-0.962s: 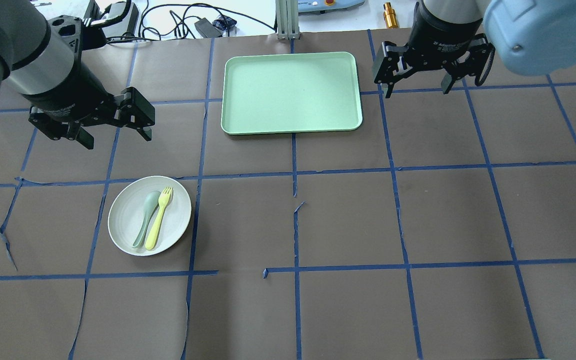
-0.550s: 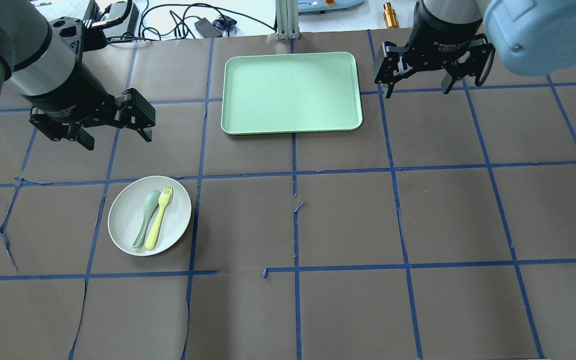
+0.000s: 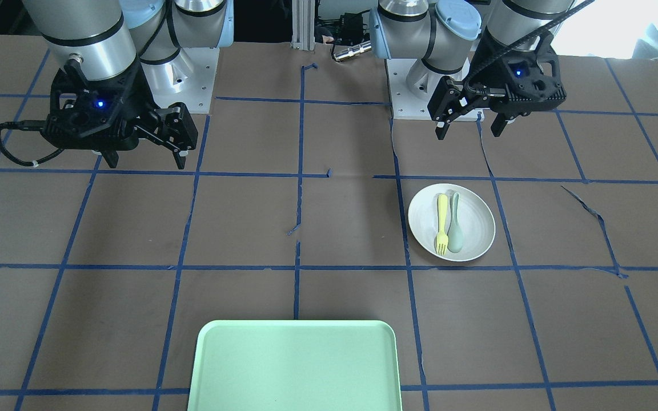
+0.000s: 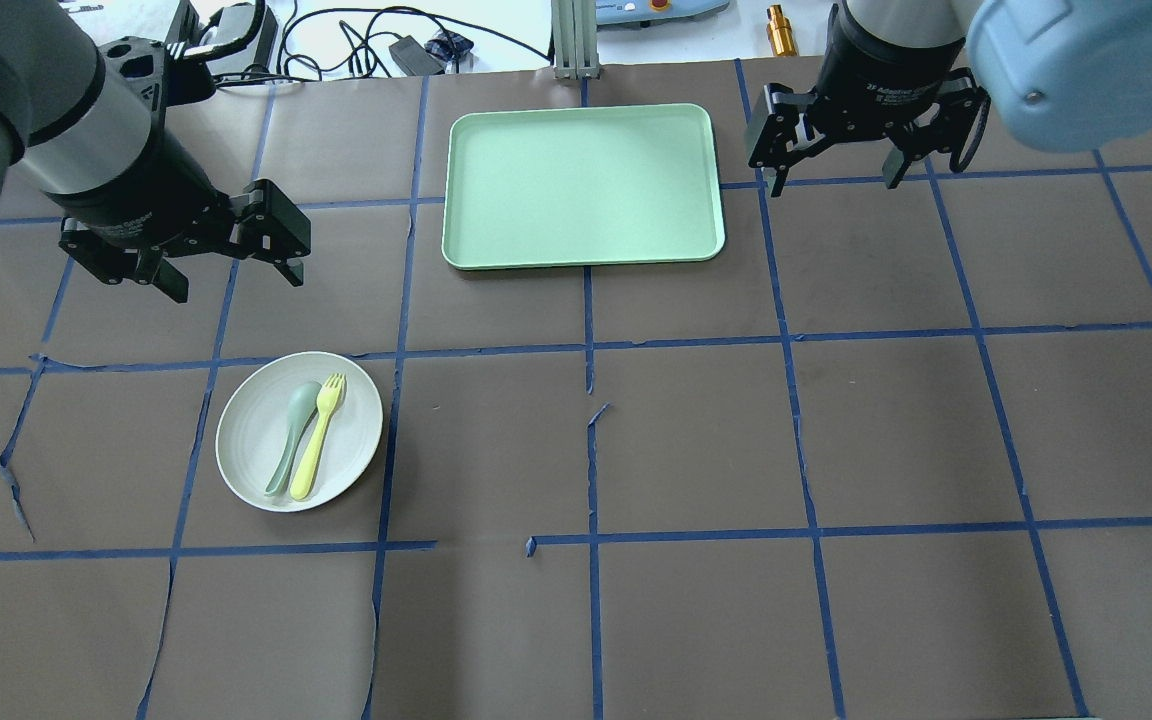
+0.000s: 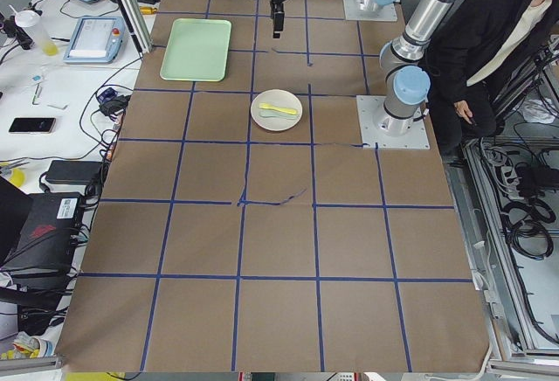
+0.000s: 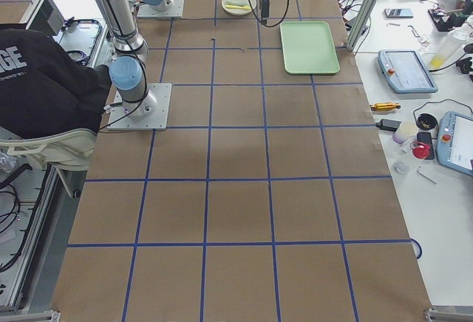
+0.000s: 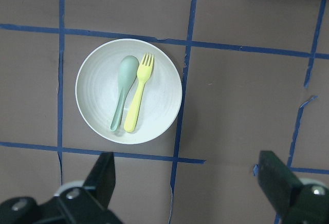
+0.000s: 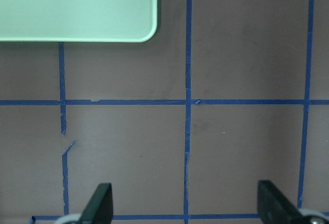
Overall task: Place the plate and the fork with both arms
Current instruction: 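Move the left gripper down toward the white plate's rim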
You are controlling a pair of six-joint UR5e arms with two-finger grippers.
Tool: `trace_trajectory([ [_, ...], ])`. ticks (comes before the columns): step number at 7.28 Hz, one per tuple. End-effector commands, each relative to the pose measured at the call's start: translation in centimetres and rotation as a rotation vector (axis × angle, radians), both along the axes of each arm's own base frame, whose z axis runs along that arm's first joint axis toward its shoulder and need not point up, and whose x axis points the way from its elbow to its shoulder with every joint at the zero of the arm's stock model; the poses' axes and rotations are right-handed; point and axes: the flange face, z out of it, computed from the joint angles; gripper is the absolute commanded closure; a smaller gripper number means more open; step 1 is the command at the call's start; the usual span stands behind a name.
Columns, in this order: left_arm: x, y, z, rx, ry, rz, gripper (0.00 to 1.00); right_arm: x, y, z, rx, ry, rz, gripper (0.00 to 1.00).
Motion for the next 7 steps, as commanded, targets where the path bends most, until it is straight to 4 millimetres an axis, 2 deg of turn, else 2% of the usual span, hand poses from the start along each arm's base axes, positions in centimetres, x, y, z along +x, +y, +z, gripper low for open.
trace_trajectory([
  [1, 0.0, -0.1, -0.1, 0.002, -0.001, -0.001, 0.00, 0.1, 0.3, 0.5, -0.009, -0.008, -0.001, 0.00],
  [4, 0.0, -0.1, -0.3, 0.007, -0.004, -0.001, 0.00, 0.0, 1.1, 0.4, 0.003, -0.006, -0.002, 0.00],
  [6, 0.1, -0.3, -0.2, -0.001, -0.004, -0.001, 0.00, 0.0, 2.5, -0.8, 0.025, -0.012, 0.001, 0.00],
  [7, 0.0, -0.4, -0.1, -0.003, -0.003, -0.004, 0.00, 0.0, 2.5, -0.8, 0.021, -0.012, 0.001, 0.00],
])
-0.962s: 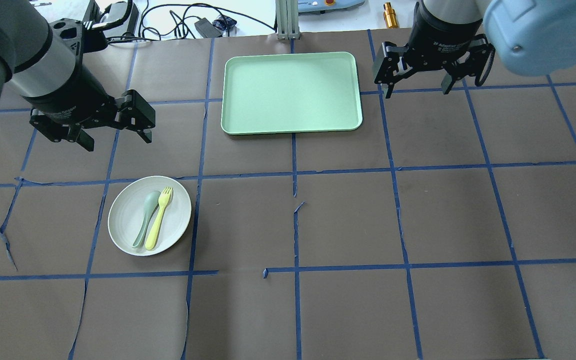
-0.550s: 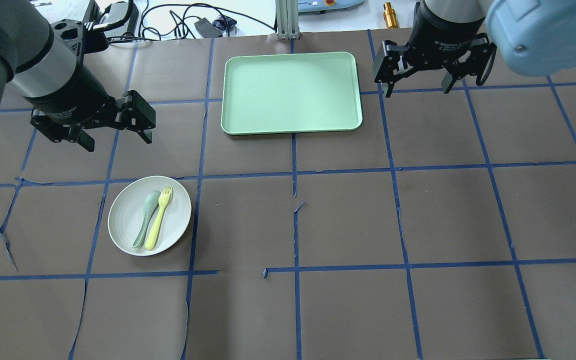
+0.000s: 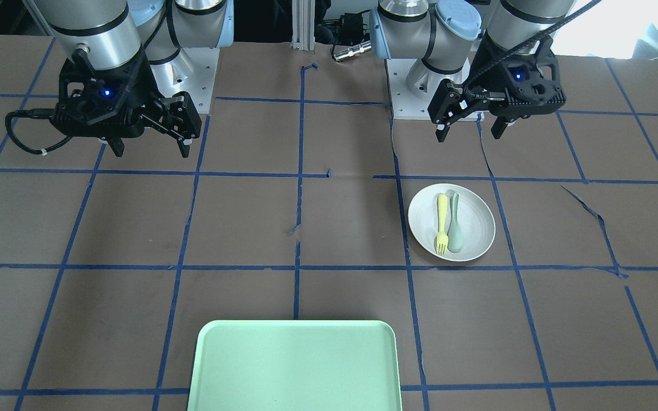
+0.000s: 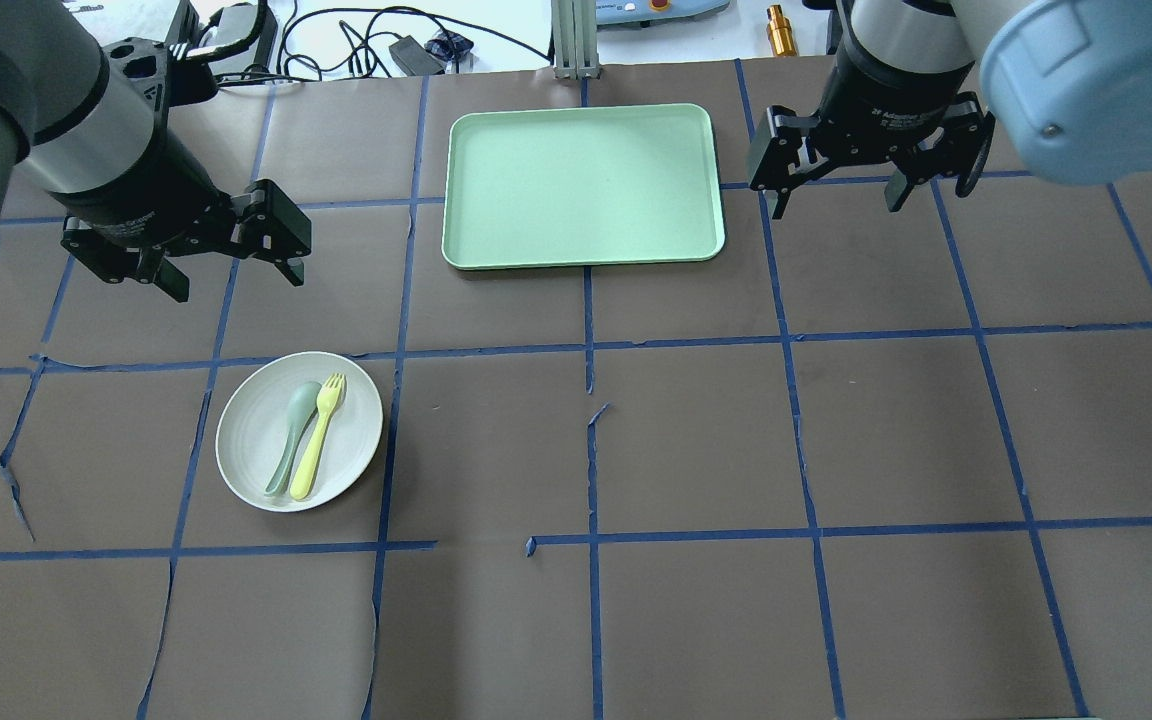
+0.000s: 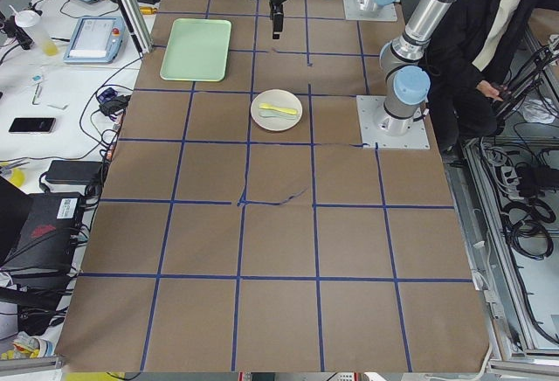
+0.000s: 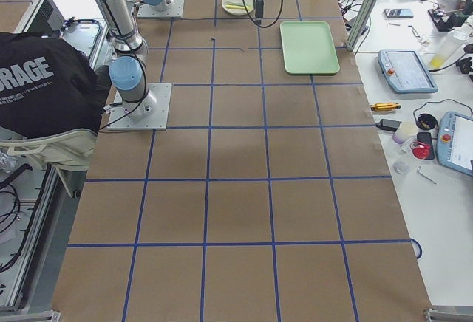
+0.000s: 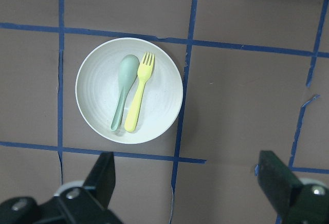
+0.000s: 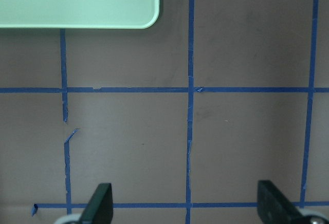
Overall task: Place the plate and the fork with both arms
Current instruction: 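Move the left gripper down toward the white plate's rim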
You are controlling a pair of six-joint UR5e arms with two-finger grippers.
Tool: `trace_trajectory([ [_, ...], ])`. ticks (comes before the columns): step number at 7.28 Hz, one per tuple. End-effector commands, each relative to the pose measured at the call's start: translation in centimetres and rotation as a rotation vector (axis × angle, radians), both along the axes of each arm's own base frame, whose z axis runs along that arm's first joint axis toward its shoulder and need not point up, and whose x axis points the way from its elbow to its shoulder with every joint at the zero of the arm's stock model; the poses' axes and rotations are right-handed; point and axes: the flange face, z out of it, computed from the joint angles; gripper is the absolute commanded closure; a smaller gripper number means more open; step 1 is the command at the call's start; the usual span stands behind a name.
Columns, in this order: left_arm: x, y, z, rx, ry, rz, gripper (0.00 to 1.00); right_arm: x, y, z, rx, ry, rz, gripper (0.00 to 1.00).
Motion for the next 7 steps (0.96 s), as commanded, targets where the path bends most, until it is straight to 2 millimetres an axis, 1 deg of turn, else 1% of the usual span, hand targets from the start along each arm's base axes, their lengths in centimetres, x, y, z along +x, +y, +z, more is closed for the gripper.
trace_trajectory([
  [1, 0.0, -0.2, -0.4, 0.005, -0.003, -0.017, 0.00, 0.0, 0.1, -0.3, 0.001, -0.002, 0.001, 0.00],
  [2, 1.6, -0.6, -1.0, 0.016, 0.004, -0.007, 0.00, 0.0, 0.0, -0.3, 0.001, -0.002, 0.002, 0.00],
  [3, 6.5, -1.2, -3.6, 0.058, 0.015, -0.015, 0.00, 0.0, 0.0, -0.5, 0.004, -0.001, 0.001, 0.00],
  [4, 11.4, -1.0, -6.6, 0.076, 0.088, -0.034, 0.00, 0.0, 0.1, -0.5, 0.005, -0.003, 0.001, 0.00],
  [5, 14.7, -0.4, -9.8, 0.048, 0.136, -0.060, 0.06, 0.0, 0.0, -0.7, 0.008, -0.003, 0.001, 0.00],
  [6, 16.9, 0.7, -13.9, 0.037, 0.127, -0.086, 0.06, 0.0, 0.0, -0.8, 0.010, -0.003, 0.001, 0.00],
  [7, 18.9, 1.9, -19.2, 0.027, 0.123, -0.059, 0.07, 0.0, 0.1, -0.9, 0.011, -0.002, 0.001, 0.00],
])
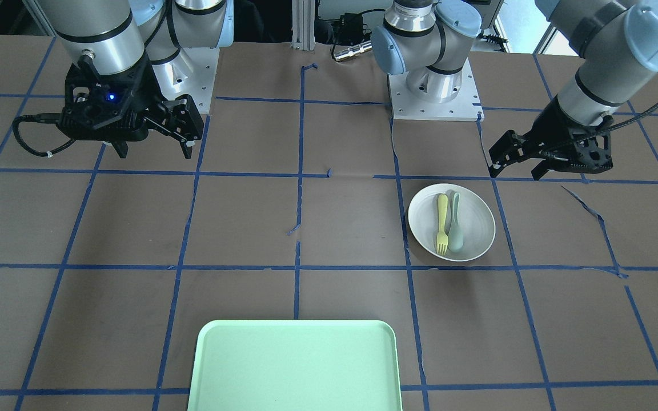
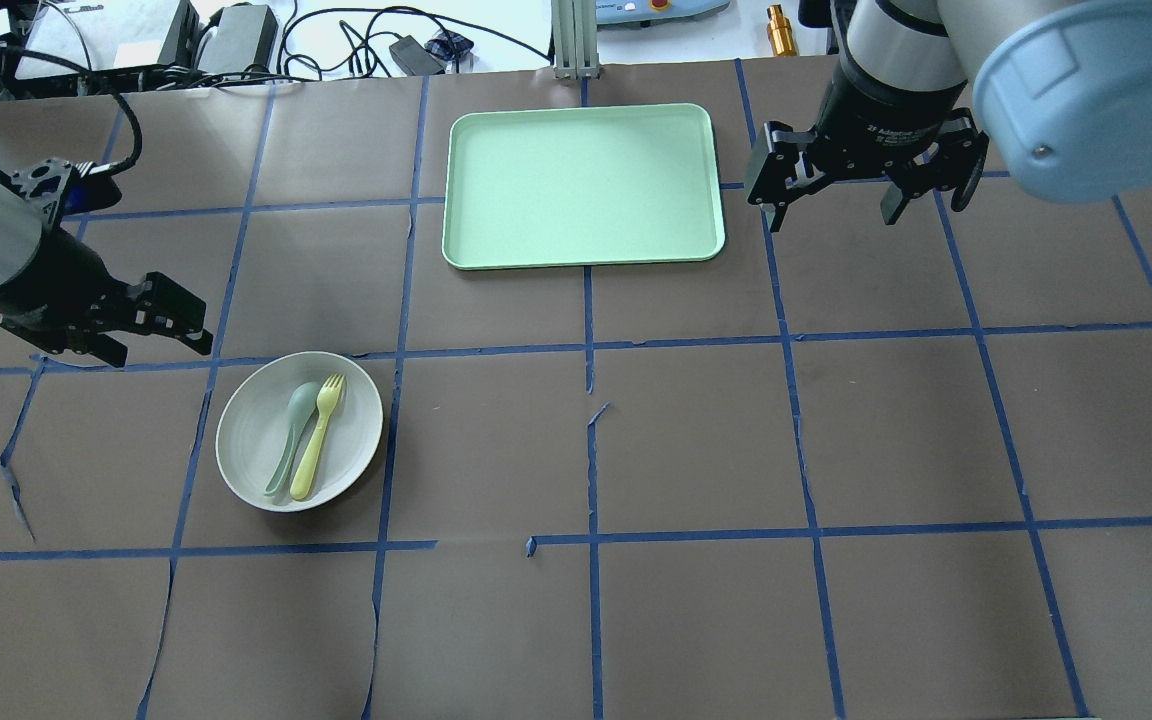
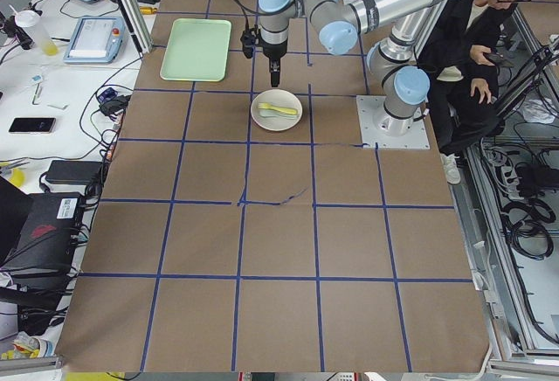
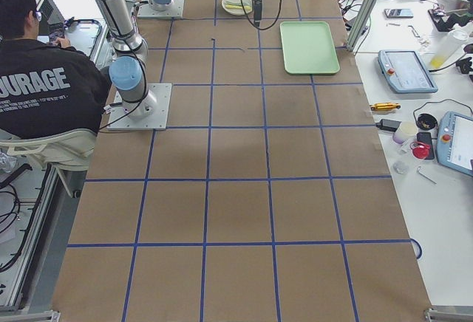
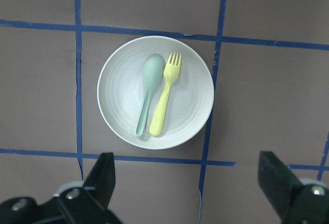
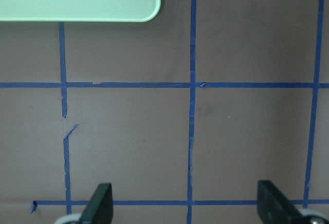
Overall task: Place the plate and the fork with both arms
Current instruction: 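Grasp the white plate's rim with the left gripper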
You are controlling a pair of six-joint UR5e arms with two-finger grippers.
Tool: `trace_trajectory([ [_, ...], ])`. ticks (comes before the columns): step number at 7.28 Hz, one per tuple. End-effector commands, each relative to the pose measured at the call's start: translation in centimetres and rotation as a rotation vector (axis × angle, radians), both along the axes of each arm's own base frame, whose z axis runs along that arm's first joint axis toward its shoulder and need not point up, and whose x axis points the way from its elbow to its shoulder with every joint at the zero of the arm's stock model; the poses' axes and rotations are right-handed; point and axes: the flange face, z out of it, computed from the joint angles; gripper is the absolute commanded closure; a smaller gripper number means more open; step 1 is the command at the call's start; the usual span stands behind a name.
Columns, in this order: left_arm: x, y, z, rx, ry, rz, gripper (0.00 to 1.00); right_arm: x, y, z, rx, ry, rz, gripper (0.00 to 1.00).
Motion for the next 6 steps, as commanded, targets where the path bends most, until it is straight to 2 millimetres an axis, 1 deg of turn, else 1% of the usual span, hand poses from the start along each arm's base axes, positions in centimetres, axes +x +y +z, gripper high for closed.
trace_trajectory([
  [1, 2.9, 2.8, -10.3, -0.040, -0.016, 0.003, 0.08, 0.0, 0.0, -0.1, 0.002, 0.002, 0.000, 0.00],
  [2, 3.2, 2.9, -12.8, -0.047, -0.022, -0.019, 0.11, 0.0, 0.0, -0.2, 0.004, 0.000, 0.000, 0.00],
  [3, 3.3, 2.7, -14.6, -0.012, -0.004, -0.026, 0.20, 0.0, 0.0, -0.2, 0.004, 0.000, 0.000, 0.00],
  [4, 3.5, 2.4, -15.9, 0.012, 0.009, -0.026, 0.24, 0.0, 0.0, -0.2, 0.004, 0.002, 0.000, 0.00],
  [5, 3.9, 2.0, -16.6, 0.009, -0.006, -0.022, 0.32, 0.0, 0.0, -0.2, 0.004, 0.002, 0.000, 0.00],
  [6, 4.0, 1.9, -17.1, 0.017, -0.001, -0.020, 0.47, 0.0, 0.0, -0.2, 0.004, 0.002, 0.000, 0.00],
])
